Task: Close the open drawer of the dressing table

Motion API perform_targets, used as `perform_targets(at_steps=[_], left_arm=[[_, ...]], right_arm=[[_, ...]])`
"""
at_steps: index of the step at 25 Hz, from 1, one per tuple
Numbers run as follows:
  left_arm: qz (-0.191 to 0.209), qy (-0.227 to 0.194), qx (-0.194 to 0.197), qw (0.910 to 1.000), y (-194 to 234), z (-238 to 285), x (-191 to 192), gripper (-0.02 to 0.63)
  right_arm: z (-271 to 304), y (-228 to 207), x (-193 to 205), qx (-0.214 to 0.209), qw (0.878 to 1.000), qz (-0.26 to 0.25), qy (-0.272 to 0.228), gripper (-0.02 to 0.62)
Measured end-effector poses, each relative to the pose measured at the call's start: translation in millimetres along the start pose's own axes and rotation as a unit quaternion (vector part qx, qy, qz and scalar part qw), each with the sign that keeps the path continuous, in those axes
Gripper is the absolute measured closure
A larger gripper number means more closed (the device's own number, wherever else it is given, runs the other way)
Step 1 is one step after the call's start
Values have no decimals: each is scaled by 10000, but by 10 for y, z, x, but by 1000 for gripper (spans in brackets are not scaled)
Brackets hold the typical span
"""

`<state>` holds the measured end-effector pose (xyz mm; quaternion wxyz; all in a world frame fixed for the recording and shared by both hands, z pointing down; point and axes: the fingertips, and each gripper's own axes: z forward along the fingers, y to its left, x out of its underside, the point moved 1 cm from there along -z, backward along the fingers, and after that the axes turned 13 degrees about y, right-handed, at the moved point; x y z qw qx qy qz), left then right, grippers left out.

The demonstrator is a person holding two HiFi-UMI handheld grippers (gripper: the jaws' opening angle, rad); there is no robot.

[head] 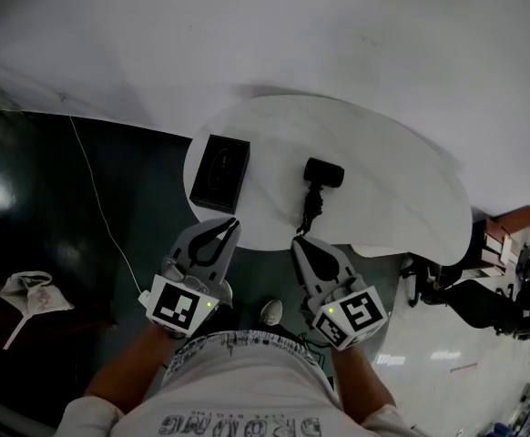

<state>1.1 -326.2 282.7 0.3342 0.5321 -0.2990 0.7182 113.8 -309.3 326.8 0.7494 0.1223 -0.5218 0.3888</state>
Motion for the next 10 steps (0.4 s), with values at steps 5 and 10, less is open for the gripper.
perform_targets(at_steps=[5, 10], left_arm=[[-47, 33, 13, 10000, -26, 24, 24, 575], [-167, 31, -35, 9998, -35, 41, 46, 575]], right_arm=[[9, 3, 13, -69, 10000, -17, 43, 588], [20, -9, 37, -118, 9999, -36, 79, 588]])
